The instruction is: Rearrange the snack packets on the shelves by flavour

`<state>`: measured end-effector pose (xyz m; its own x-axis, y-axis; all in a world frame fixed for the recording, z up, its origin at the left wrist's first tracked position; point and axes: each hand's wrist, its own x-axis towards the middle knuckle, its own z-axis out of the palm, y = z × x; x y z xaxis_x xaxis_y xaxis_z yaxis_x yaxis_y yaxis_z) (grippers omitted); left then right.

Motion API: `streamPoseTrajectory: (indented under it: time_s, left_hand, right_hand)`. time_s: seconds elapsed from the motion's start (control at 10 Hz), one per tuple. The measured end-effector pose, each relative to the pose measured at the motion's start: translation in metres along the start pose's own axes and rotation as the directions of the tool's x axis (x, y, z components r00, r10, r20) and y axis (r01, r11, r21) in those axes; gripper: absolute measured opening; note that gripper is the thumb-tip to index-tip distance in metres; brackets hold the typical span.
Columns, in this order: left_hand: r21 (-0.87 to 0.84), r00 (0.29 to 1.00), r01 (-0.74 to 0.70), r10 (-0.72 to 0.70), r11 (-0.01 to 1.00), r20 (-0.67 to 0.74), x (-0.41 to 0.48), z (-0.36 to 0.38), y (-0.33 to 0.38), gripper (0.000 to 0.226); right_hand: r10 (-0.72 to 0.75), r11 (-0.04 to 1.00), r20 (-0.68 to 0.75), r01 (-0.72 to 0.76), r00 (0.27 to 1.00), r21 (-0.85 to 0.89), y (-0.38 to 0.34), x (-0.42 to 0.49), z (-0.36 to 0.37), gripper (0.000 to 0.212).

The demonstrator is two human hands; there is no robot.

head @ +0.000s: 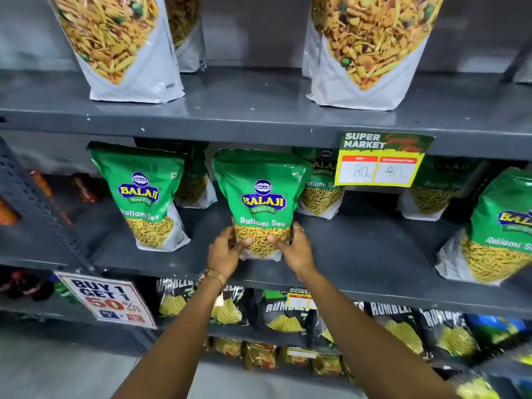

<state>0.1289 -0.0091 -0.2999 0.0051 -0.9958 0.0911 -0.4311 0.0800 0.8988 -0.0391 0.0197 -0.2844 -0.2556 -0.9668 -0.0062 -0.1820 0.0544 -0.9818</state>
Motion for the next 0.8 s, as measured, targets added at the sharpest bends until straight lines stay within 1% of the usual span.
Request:
streamPoseTrajectory:
  time_s: [0.1,0.2,0.3,0.4,0.5,0.6,0.7,0.8]
  left_hand:
    - [-0.013,0.996,0.0,0.001,1.0,0.084,-0.002,0.021,0.013,0.044]
    - [-0.021,0.992,-0.033,0.035,0.999,0.124,-0.007,0.049,0.024,0.043]
    - [-0.004,0.986,-0.055,0.055,0.998,0.159,-0.013,0.075,0.035,0.044]
    - [0.006,0.981,-0.065,0.063,0.998,0.182,-0.015,0.091,0.043,0.045]
    - [0.023,0.979,-0.062,0.056,0.998,0.198,-0.015,0.099,0.05,0.046]
    - [0.081,0.973,-0.06,0.04,0.995,0.229,-0.011,0.103,0.055,0.046]
    - [0.183,0.958,-0.086,0.031,0.979,0.286,-0.013,0.097,0.064,0.05]
    - [0.18,0.955,-0.078,0.022,0.981,0.295,-0.017,0.094,0.07,0.059]
  right_hand:
    - [0.011,1.0,-0.071,-0.01,0.997,0.008,0.01,-0.005,-0.025,0.054]
    - [0.04,0.998,-0.122,-0.034,0.992,0.047,0.021,-0.005,-0.056,0.053]
    - [0.04,0.999,-0.169,-0.035,0.985,0.031,0.03,-0.008,-0.084,0.051]
    - [0.081,0.996,-0.192,-0.07,0.978,0.06,0.035,-0.01,-0.102,0.045]
    - [0.116,0.99,-0.182,-0.099,0.976,0.099,0.034,-0.009,-0.11,0.041]
    - [0.119,0.988,-0.167,-0.099,0.979,0.12,0.036,-0.003,-0.112,0.042]
    - [0.117,0.991,-0.145,-0.106,0.982,0.079,0.032,-0.004,-0.113,0.051]
    - [0.078,0.997,-0.243,-0.078,0.967,0.01,0.024,-0.009,-0.11,0.08]
